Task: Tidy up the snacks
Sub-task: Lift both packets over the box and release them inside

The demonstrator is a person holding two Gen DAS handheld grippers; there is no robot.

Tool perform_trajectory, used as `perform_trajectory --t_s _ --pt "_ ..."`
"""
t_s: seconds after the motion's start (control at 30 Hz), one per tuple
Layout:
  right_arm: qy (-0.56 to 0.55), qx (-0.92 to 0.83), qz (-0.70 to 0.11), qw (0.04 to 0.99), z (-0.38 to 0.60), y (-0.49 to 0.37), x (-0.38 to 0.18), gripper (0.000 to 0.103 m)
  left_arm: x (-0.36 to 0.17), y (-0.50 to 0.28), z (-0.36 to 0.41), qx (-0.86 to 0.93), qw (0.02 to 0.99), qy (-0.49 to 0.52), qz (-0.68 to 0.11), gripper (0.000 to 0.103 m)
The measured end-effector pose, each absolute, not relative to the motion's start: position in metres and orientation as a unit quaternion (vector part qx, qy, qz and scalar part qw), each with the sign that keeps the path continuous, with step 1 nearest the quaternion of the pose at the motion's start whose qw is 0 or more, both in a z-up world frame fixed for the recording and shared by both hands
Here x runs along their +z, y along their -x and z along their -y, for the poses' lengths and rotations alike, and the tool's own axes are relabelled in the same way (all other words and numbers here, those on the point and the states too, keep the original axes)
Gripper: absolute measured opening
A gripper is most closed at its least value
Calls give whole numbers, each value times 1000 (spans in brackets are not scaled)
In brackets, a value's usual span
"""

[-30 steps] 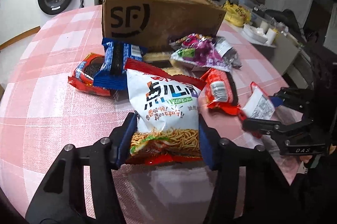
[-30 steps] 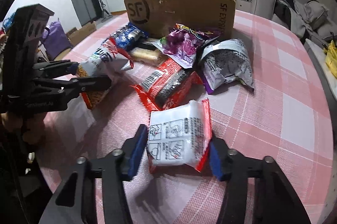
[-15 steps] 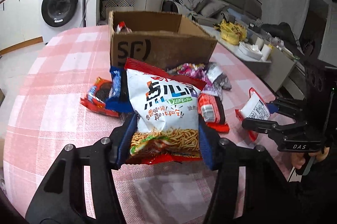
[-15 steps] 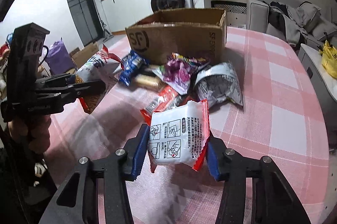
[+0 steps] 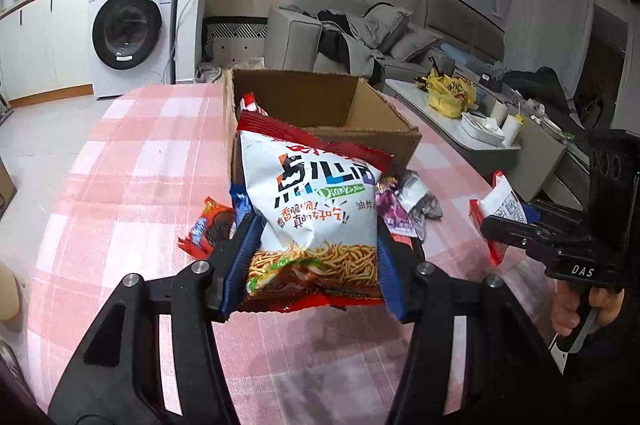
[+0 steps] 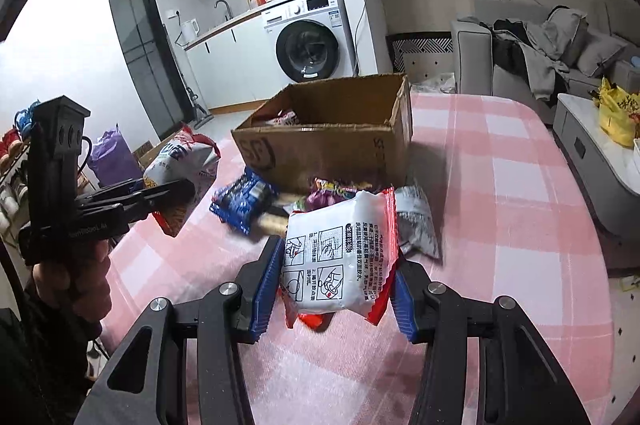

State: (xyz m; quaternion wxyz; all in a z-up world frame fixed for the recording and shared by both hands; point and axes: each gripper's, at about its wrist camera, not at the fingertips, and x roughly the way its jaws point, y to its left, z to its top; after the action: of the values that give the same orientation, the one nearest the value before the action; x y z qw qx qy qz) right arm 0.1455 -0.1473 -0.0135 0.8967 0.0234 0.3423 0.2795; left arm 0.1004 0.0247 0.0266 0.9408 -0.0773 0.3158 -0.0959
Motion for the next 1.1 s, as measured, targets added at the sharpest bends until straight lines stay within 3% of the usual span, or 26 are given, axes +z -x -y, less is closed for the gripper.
perform_trajectory --t_s 1.1 --pt "-53 287 -312 904 126 -213 38 50 72 -168 -40 -83 951 76 -286 52"
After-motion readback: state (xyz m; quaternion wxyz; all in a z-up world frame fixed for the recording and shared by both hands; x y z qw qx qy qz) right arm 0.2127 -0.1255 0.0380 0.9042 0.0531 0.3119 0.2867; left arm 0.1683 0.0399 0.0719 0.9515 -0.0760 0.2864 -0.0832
